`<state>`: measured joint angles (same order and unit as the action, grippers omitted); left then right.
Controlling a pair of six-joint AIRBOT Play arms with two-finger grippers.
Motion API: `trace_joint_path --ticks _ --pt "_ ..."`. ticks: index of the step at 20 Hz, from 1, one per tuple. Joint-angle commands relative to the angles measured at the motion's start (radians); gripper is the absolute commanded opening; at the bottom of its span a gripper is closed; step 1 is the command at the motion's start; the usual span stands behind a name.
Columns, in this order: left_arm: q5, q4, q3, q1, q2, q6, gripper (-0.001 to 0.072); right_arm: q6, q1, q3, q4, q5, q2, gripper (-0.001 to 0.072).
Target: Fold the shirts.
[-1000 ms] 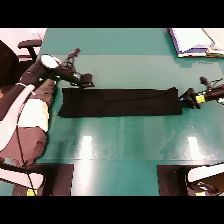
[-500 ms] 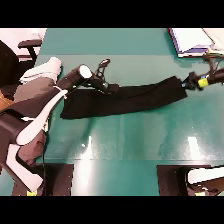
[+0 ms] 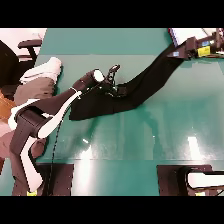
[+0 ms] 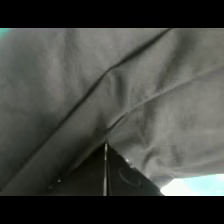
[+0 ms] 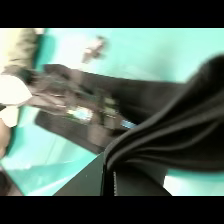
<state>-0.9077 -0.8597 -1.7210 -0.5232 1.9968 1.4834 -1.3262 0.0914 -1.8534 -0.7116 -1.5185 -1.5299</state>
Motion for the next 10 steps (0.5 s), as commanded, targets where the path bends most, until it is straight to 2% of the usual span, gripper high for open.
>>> trace_joint_path --ticks 1,5,10 --pt "0.001 0.003 -0.02 0.001 0.007 0.002 0.0025 -0.01 0.113 -0.035 0.013 0.031 0.004 0.0014" --pt "-0.092 -0.039 -0.13 0.086 -0.053 0.002 0.0025 -0.009 0.244 -0.034 0.013 0.107 0.004 0.0014" --pt "-0.206 -0.203 -0.184 0.323 -0.301 0.0 0.0026 -0.008 0.469 -0.035 0.015 0.283 -0.055 0.0014"
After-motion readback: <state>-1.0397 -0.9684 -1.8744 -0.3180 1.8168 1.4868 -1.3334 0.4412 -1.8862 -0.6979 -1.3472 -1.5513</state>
